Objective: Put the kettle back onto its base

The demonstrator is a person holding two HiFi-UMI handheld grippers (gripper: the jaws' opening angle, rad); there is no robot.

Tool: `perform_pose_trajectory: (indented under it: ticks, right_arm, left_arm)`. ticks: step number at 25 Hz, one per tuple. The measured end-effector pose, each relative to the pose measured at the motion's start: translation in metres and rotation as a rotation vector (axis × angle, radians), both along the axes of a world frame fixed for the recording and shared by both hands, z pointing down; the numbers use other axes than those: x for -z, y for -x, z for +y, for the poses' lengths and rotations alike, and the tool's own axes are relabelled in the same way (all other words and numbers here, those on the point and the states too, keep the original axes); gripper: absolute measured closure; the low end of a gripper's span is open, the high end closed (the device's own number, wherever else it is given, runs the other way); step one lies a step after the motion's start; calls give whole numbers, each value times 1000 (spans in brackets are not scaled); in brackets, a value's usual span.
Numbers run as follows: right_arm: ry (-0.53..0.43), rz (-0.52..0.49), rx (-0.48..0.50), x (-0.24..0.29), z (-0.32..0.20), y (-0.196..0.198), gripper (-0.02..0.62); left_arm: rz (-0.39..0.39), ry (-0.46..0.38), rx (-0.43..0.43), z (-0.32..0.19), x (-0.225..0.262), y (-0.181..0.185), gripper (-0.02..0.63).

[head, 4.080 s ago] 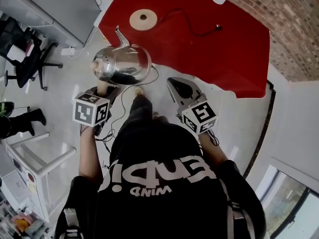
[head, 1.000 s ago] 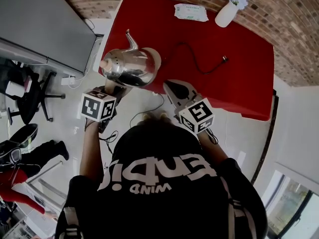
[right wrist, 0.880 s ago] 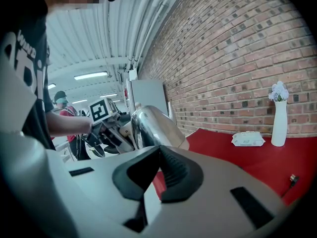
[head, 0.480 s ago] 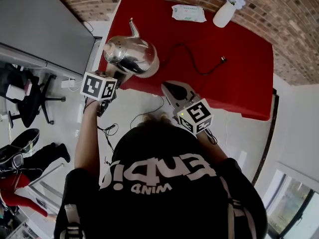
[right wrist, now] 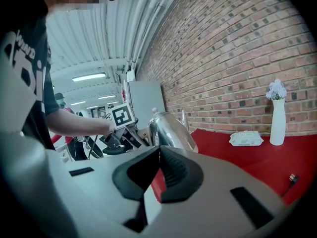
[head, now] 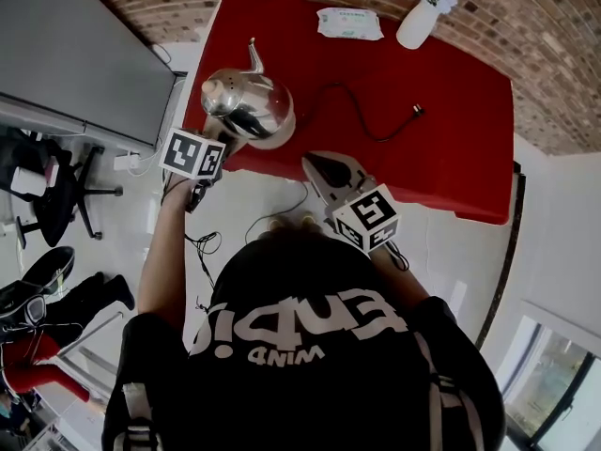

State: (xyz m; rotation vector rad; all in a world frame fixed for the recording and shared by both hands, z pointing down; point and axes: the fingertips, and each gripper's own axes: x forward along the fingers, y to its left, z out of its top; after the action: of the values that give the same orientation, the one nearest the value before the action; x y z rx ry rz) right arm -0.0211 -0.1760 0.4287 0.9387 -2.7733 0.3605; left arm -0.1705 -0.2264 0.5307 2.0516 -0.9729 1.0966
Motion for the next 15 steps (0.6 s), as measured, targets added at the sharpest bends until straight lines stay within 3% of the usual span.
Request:
perform_pose_trajectory:
  ticks: [15]
  right_arm:
    - [17,0,-7,-6,-16,-6,572]
  left_arm:
    - [-51,51,-4,-10,-39,-4,552]
